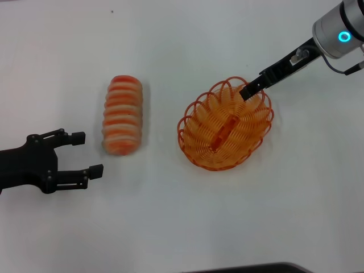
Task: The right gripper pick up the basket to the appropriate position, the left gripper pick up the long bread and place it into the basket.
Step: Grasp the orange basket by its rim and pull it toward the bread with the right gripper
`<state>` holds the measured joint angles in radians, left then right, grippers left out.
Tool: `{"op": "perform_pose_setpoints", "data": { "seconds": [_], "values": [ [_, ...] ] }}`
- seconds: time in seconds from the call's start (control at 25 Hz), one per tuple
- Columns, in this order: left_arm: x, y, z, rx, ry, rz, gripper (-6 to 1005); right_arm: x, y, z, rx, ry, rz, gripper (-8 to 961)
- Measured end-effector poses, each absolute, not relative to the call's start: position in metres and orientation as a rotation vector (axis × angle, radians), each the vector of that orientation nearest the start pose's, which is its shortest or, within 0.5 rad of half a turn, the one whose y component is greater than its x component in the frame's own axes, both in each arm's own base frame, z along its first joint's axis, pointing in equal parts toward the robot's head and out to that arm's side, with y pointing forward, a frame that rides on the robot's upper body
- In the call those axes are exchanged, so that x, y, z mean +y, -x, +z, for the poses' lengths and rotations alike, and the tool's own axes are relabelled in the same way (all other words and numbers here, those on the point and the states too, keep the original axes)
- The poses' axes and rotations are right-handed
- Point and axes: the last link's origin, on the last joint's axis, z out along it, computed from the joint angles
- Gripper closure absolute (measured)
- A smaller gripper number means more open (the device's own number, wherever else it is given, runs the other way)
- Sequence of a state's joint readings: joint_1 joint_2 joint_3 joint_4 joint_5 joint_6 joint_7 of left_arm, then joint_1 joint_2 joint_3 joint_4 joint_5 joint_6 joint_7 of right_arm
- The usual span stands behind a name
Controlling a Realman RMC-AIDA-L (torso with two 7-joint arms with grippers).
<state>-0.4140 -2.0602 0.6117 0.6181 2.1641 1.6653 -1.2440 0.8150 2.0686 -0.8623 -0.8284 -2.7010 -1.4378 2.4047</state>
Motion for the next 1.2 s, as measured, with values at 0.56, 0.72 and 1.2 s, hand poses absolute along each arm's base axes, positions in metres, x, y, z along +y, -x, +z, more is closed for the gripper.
{"op": "perform_pose_setpoints", "data": {
  "seconds": [0.56,0.72,1.2],
  "values": [
    [0.2728,0.3113,-0.002,-0.662,2.811,-0.6,81,0.3946,-0.2319,-0.0007,1.309,2.51,-0.3,487],
    [0.2728,0.3112,-0.0019,-0.662,2.811,-0.602,81,0.3945,-0.2322,-0.0006,1.309,2.51,-0.3,684],
    [0.274,0.3091,-0.0014,-0.654,2.817,-0.607,81,0.3935,-0.2349,0.0007,1.33,2.504,-0.266,910]
  ]
}}
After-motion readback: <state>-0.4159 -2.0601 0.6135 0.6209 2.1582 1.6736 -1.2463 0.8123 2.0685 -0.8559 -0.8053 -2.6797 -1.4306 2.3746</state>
